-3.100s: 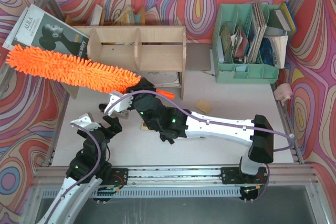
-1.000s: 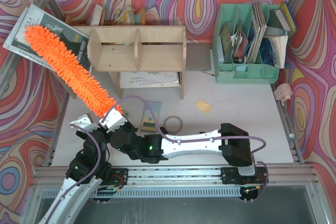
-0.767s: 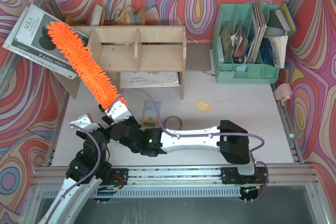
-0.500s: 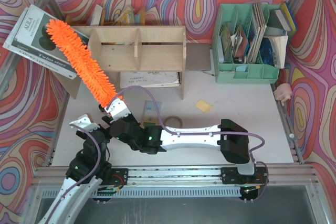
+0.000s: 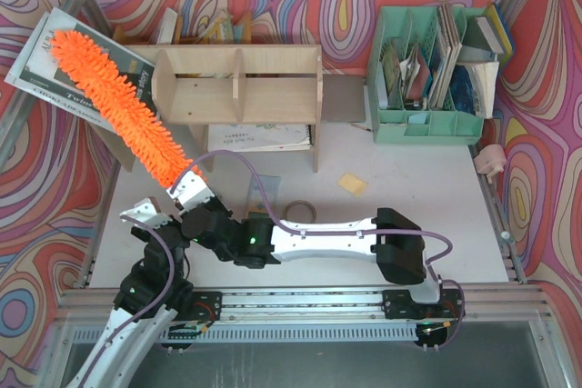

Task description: Dust the bookshelf with a duster

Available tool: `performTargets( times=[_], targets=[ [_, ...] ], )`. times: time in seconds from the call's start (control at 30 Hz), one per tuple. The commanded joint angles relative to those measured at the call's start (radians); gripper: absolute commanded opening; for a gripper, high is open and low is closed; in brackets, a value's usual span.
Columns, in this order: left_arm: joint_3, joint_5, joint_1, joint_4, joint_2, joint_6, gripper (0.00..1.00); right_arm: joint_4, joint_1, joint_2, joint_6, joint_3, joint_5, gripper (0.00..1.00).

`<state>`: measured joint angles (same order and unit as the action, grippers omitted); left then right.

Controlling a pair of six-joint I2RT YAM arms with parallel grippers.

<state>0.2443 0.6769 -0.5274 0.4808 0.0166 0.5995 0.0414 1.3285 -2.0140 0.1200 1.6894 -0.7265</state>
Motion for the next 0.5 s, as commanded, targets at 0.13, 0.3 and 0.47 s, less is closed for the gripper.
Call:
performTargets(
  times=[0.13, 0.3, 0.47],
  targets=[
    [-0.011, -0.015, -0.002, -0.016, -0.011, -0.001, 0.98, -0.050, -0.036, -0.002, 0.096, 0.028, -0.012, 0.00],
    [-0.011, -0.016, -0.003, -0.016, -0.012, -0.003, 0.98, -0.030, -0.029, -0.013, 0.045, 0.072, 0.019, 0.00],
    [-0.011, -0.016, -0.002, -0.018, -0.011, -0.003, 0.98, 0.088, 0.036, -0.030, -0.126, 0.105, 0.016, 0.00]
  ],
)
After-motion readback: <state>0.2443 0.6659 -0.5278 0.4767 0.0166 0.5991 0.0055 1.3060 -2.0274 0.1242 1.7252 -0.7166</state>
